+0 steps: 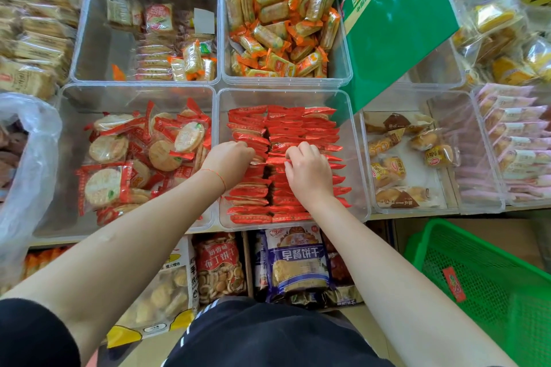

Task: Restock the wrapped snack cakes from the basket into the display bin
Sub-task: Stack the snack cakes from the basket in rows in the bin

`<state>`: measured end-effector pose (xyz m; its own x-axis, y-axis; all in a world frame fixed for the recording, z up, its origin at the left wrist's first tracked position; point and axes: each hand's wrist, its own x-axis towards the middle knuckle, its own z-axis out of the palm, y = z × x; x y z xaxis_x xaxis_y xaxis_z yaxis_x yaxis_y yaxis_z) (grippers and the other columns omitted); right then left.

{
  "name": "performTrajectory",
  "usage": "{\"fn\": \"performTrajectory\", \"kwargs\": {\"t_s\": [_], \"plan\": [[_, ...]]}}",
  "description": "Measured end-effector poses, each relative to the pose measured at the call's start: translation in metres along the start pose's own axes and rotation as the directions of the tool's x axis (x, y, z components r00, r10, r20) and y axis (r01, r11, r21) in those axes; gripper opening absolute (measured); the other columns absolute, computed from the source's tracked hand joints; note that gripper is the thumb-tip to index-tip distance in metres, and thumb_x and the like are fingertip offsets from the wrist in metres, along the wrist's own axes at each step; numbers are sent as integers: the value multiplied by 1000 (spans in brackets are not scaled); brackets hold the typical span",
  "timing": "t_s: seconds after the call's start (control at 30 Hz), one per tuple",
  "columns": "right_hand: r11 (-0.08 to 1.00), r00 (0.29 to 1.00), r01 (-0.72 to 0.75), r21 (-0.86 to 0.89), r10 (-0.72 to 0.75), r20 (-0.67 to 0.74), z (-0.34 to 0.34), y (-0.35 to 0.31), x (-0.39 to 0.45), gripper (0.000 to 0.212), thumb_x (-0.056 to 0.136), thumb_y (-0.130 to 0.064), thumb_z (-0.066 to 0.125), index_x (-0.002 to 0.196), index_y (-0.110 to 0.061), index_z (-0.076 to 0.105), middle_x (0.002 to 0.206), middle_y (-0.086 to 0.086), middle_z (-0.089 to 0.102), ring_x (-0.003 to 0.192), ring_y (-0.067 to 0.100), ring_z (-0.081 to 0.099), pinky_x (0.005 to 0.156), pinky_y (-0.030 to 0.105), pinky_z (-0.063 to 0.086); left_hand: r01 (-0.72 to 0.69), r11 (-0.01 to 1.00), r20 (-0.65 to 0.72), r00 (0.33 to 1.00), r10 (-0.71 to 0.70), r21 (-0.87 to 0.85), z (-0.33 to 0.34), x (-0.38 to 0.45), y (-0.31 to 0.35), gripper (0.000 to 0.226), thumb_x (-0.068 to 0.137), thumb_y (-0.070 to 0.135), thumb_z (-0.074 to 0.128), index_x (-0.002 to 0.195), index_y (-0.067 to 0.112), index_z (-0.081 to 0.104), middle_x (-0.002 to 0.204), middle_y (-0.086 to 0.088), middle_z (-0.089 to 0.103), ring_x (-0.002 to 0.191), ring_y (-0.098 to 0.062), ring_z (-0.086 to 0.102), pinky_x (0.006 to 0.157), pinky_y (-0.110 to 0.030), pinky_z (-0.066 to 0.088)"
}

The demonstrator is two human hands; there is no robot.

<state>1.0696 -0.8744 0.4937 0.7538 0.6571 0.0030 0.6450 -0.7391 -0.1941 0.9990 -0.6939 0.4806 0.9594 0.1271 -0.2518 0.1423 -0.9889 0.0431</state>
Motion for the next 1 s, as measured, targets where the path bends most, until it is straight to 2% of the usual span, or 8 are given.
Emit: {"fn": "performTrajectory", "kwargs": {"t_s": [0.23,0.37,0.5,0.57,0.63,0.73,0.87,1.0], "plan": [[997,987,70,-43,-62,151,6,-1,15,21,94,-18,55,114,-18,60,112,0,58,107,24,49,88,38,40,21,1000,-6,1000,-21,-9,2,5,6,10,92,7,50,91,14,56,94,-4,62,85,-26,62,56,-31,35],[983,975,167,-71,-154,163,5,5,16,16,92,-8,53,102,-14,64,103,2,60,99,25,54,79,36,39,15,999,95,995,-19,46,-4,7,10,15,90,6,52,89,18,61,95,-1,64,84,-24,64,56,-31,40],[989,987,101,-104,-87,135,5,18,18,20,92,-1,46,93,-11,63,95,4,61,93,27,55,78,36,40,33,995,122,991,-45,94,-21,7,11,20,85,9,54,68,19,51,87,-1,65,73,-23,58,57,-30,39],[991,988,91,-101,-78,130,6,17,18,21,91,-1,47,93,-11,64,94,4,62,93,27,55,80,37,39,-20,1000,-54,998,20,5,-22,3,11,11,85,19,53,79,14,60,92,-6,63,85,-28,60,64,-34,41],[991,989,94,-98,-82,119,6,13,18,19,89,1,48,89,-9,65,91,7,62,90,30,56,79,39,38,-79,995,-215,975,63,-65,-16,-3,15,28,85,25,50,103,6,62,110,-15,60,104,-35,56,81,-42,45],[990,992,114,-87,-109,60,5,10,15,17,87,4,52,84,-6,65,84,10,62,82,32,57,73,40,39,-2,1000,52,999,1,10,-5,-10,21,69,97,48,34,150,4,26,157,-19,24,143,-38,24,117,-46,22],[974,977,212,-74,-210,41,4,9,9,21,90,0,49,93,-8,68,87,8,63,81,28,58,71,38,41,89,979,213,969,-128,185,3,-4,23,92,92,70,14,153,3,5,161,-19,5,146,-38,14,120,-48,11],[965,966,254,-70,-249,65,0,-1,4,13,75,8,62,69,-3,65,70,11,59,66,30,57,56,33,36,122,968,206,964,-168,218,0,-1,31,92,93,69,19,153,1,6,160,-20,8,145,-40,17,116,-48,21]]}}
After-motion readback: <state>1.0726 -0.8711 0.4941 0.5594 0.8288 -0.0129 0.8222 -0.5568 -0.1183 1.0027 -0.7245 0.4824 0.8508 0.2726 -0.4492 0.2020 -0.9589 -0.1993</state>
